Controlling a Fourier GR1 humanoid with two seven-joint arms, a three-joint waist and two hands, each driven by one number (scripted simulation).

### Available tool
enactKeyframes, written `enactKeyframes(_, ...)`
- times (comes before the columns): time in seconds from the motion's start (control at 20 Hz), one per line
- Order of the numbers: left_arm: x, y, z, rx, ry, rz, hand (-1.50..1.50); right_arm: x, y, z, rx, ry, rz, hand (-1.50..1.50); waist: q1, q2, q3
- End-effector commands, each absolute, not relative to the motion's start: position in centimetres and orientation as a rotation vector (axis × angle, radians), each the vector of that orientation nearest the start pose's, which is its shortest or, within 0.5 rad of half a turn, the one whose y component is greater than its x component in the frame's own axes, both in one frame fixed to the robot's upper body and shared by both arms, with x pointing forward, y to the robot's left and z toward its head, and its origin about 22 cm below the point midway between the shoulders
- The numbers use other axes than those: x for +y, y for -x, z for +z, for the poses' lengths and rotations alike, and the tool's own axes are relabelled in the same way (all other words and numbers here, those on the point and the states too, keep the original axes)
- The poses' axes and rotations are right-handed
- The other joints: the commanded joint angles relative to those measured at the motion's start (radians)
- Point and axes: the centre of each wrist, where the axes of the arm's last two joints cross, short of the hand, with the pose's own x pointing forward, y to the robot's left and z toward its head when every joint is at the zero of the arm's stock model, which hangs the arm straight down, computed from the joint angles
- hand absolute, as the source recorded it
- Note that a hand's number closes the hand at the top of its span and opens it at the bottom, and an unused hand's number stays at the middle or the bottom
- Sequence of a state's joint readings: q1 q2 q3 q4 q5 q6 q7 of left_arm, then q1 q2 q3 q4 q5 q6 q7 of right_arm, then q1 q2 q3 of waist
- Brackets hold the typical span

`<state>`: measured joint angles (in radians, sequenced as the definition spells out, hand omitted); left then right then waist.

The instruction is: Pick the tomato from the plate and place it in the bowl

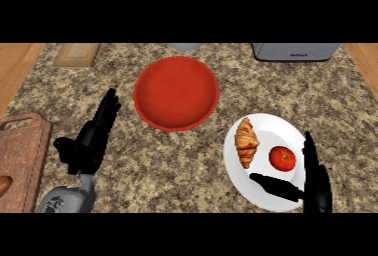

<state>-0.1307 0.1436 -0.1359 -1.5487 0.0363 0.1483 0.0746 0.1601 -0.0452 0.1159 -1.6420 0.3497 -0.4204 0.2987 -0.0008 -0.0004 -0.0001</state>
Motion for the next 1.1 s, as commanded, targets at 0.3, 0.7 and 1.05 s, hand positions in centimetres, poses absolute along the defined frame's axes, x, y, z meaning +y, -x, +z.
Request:
enactKeyframes(0.3, 21.3, -27.7, 2.9, -1.591, -0.058, -0.123, 0.0, -24.1, -22.1, -4.3, -1.111, 0.717, 0.053, -1.5, 0.001, 0.001, 0.0)
enactKeyframes(0.7, 21.3, -28.2, 1.5, -1.589, -0.052, -0.111, 0.0, -22.9, -22.9, -6.1, -1.128, 0.641, 0.138, 1.5, 0.0, 0.001, 0.0)
enactKeyframes(1.05, 22.9, -28.0, 4.4, -1.605, -0.066, -0.106, 0.0, -21.4, -23.3, -6.2, -1.196, 0.651, 0.35, 1.5, 0.003, 0.0, 0.0)
